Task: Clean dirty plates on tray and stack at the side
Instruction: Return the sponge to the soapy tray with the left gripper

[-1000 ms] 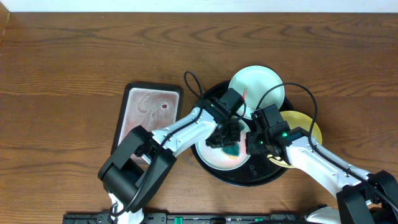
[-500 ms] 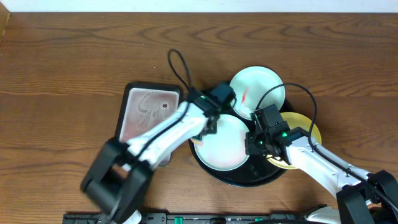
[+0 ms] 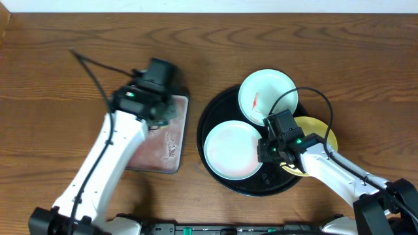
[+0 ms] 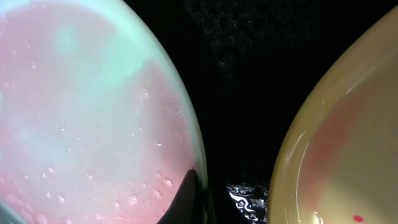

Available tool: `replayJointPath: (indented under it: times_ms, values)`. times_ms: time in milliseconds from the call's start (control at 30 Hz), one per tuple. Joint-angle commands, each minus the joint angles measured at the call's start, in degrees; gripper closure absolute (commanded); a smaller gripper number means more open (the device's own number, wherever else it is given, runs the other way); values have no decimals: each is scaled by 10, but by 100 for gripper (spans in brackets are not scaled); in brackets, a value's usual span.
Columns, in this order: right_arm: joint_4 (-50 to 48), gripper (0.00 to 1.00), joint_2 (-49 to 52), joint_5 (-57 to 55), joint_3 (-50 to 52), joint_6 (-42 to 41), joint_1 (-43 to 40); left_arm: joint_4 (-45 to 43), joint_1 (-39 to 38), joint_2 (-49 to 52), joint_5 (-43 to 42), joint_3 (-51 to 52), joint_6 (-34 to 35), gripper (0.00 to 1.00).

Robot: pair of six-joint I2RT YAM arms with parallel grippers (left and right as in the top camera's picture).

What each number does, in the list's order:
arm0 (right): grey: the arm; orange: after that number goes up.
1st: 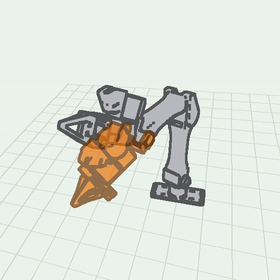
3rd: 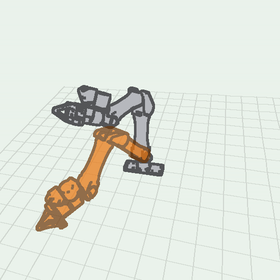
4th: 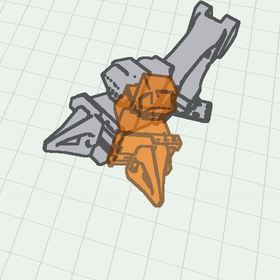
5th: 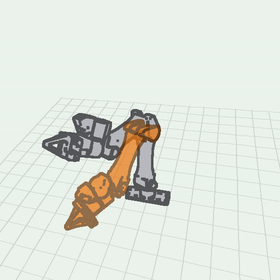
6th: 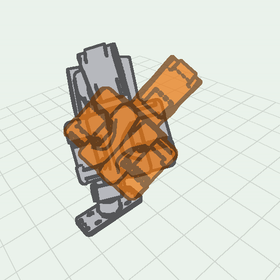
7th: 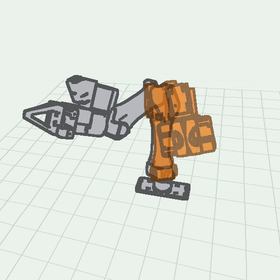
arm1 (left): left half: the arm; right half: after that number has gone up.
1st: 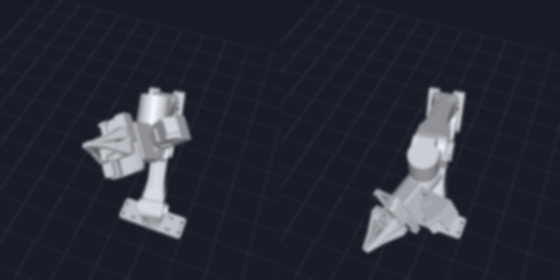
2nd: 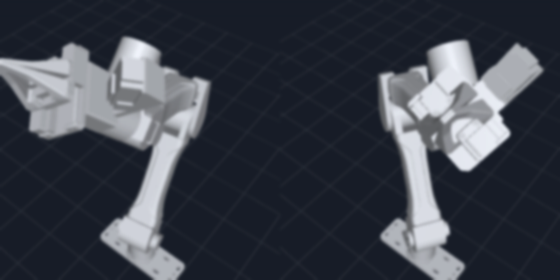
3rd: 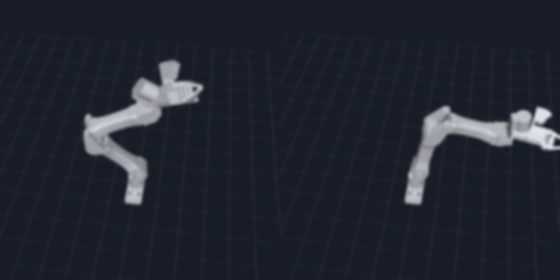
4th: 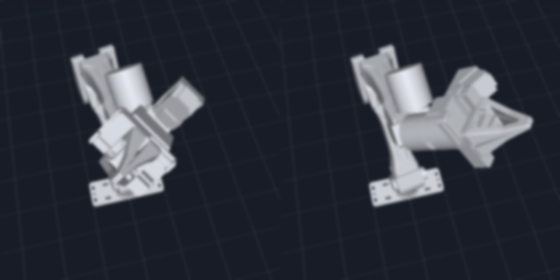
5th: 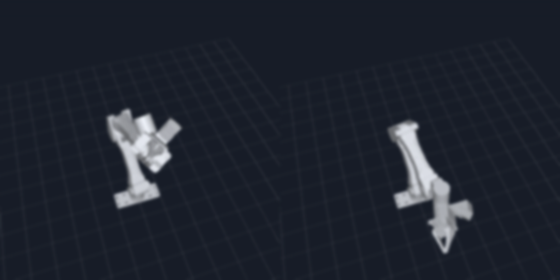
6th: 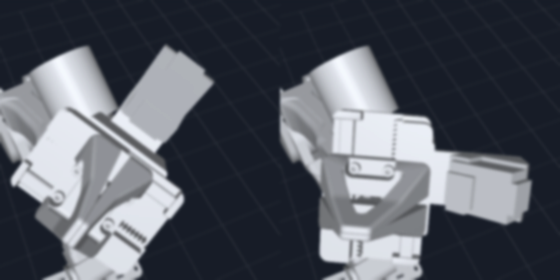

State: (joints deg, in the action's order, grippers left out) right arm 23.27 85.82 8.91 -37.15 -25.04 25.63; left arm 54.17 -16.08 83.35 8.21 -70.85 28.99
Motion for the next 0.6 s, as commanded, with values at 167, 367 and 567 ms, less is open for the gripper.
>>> replayJointPath:
  times_ms: [167,367,567]
  values:
    - [6,99,17,-31,19,24,-1,-70,128,73,-128,84,-86,92]
    - [49,99,8,-31,-16,41,-1,-55,129,45,-132,70,-106,67]
    - [126,99,-37,-70,-91,46,0,-37,129,-45,-168,65,-106,43]
